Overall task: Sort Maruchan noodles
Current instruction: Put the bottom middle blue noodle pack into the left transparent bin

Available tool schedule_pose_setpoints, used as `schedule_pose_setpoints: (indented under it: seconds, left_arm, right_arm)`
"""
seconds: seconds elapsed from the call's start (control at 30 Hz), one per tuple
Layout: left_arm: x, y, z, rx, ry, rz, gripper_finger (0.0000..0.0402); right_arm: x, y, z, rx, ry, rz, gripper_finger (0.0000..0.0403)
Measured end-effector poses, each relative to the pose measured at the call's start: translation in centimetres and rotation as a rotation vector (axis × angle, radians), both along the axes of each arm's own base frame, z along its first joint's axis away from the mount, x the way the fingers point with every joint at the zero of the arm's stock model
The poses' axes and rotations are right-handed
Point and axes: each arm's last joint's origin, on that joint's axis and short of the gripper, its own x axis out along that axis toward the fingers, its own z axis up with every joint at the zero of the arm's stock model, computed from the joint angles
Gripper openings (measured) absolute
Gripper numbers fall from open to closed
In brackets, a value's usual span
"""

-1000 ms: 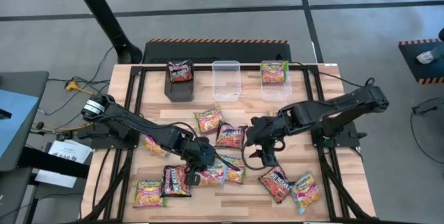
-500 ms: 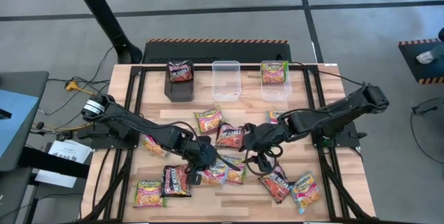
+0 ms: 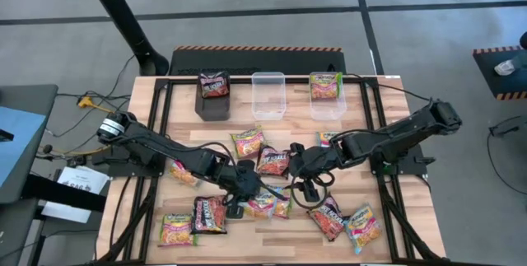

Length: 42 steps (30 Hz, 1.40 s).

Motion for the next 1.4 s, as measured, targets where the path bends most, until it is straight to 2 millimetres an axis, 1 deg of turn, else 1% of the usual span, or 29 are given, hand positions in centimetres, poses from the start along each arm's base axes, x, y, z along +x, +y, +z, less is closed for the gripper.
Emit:
schedule_pose_setpoints:
  seconds: [0.5, 0.67, 1.03, 1.23, 1.4]
  left_arm:
    - [1.4, 1.4, 0.9, 0.04, -0.148, 0.031, 0.0]
    - [1.9, 1.9, 1.3, 0.053, -0.213, 0.023, 0.0]
    - [2.6, 3.0, 1.9, 0.105, -0.298, 0.034, 0.0]
    - [3.0, 3.5, 2.3, 0.122, -0.349, 0.029, 0.0]
    - [3.2, 4.0, 2.5, 0.144, -0.374, 0.053, 0.0]
  right_arm:
    - [0.0, 0.0, 0.0, 0.001, 0.004, 0.0, 0.0234]
    - [0.1, -0.4, 0.0, 0.003, 0.005, -0.011, 0.0234]
    - [0.3, -1.4, 0.0, 0.07, 0.029, -0.007, 0.0234]
    - [0.2, -2.2, -0.4, 0.063, 0.084, -0.039, 0.0234]
    - [0.1, -2.2, -0.5, 0.088, 0.098, -0.048, 0.0234]
